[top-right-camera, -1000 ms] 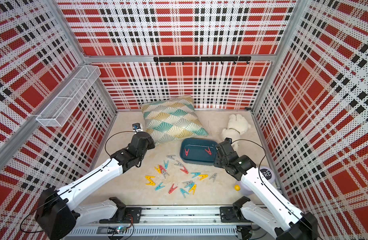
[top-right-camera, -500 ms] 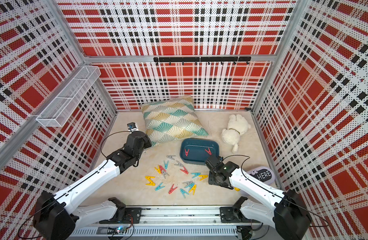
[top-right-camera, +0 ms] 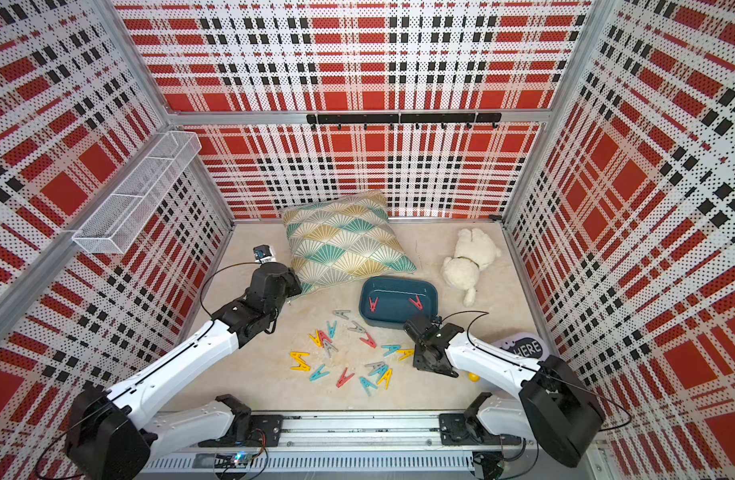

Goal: Put the clothespins into the storage box
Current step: Pick up the clothespin from the center of the board.

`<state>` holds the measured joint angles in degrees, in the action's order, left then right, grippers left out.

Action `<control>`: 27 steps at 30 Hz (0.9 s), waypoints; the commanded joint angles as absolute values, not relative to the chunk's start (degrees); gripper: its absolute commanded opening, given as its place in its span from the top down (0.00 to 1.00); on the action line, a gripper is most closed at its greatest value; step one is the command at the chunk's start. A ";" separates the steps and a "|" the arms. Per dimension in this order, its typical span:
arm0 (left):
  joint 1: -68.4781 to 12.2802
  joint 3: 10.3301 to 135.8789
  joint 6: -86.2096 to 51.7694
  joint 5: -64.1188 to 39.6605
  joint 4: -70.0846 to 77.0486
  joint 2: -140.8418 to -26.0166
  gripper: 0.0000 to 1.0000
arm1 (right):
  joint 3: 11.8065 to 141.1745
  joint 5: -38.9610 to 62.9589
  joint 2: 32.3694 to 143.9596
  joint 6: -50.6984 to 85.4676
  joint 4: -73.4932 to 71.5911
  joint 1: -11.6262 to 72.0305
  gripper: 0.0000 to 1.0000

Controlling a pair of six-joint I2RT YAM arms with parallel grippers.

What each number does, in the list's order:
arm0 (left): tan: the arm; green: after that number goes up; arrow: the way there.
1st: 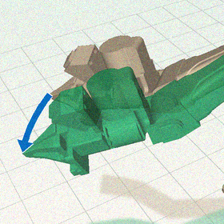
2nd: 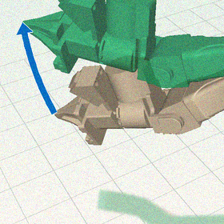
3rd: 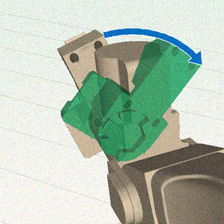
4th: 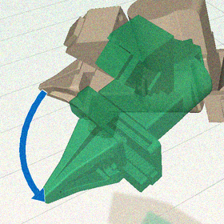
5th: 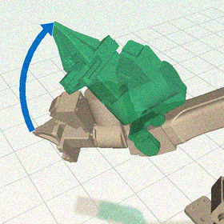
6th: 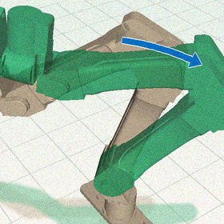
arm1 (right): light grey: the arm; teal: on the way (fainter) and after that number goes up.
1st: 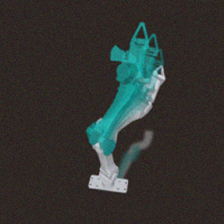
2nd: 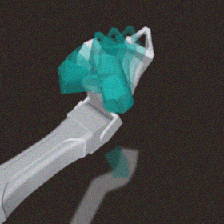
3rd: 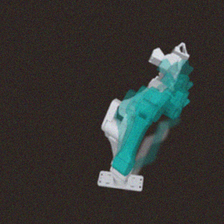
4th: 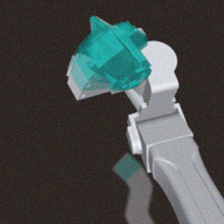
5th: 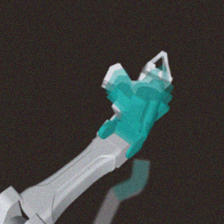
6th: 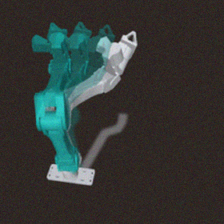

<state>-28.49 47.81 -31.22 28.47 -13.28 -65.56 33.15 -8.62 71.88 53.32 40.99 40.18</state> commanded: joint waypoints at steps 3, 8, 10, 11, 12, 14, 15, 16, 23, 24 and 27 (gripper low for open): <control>-28.12 47.37 -30.35 27.25 -11.78 -64.22 0.69 | 33.99 -11.19 73.94 51.56 37.47 39.47 0.82; -28.04 47.11 -30.49 26.98 -11.95 -64.16 0.69 | 34.55 -11.07 74.04 50.82 38.42 39.38 0.95; -28.18 47.11 -30.67 26.83 -11.95 -64.16 0.69 | 35.16 -11.37 73.08 50.00 39.73 39.39 0.99; -28.17 47.19 -30.72 26.72 -11.95 -64.23 0.69 | 36.01 -11.43 72.43 49.27 41.03 39.38 0.99; -28.22 47.26 -30.67 26.72 -11.95 -64.47 0.69 | 37.00 -11.47 71.69 48.58 42.45 39.38 1.00; -28.44 47.62 -30.76 26.89 -11.94 -65.13 0.69 | 39.80 -11.43 69.52 46.80 46.32 39.45 1.00; -28.52 47.77 -30.76 26.94 -11.90 -65.50 0.69 | 41.40 -11.43 68.55 45.93 47.94 39.40 1.00; -28.61 47.86 -30.85 26.98 -11.95 -65.79 0.69 | 43.19 -11.25 67.41 44.90 49.66 39.38 0.99; -29.81 49.42 -30.98 27.25 -12.01 -68.42 0.69 | 56.03 -11.45 64.59 39.54 53.79 39.38 0.99; -30.01 49.71 -31.03 27.41 -12.04 -68.86 0.69 | 57.74 -11.43 65.63 38.43 53.69 39.20 0.98; -30.83 50.73 -31.03 27.86 -12.08 -70.25 0.69 | 63.13 -13.70 71.08 34.18 51.98 37.32 0.99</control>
<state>-30.06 48.53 -31.24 27.29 -13.06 -69.23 60.40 -11.35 67.26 39.16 51.48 38.74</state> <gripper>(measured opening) 0.310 0.085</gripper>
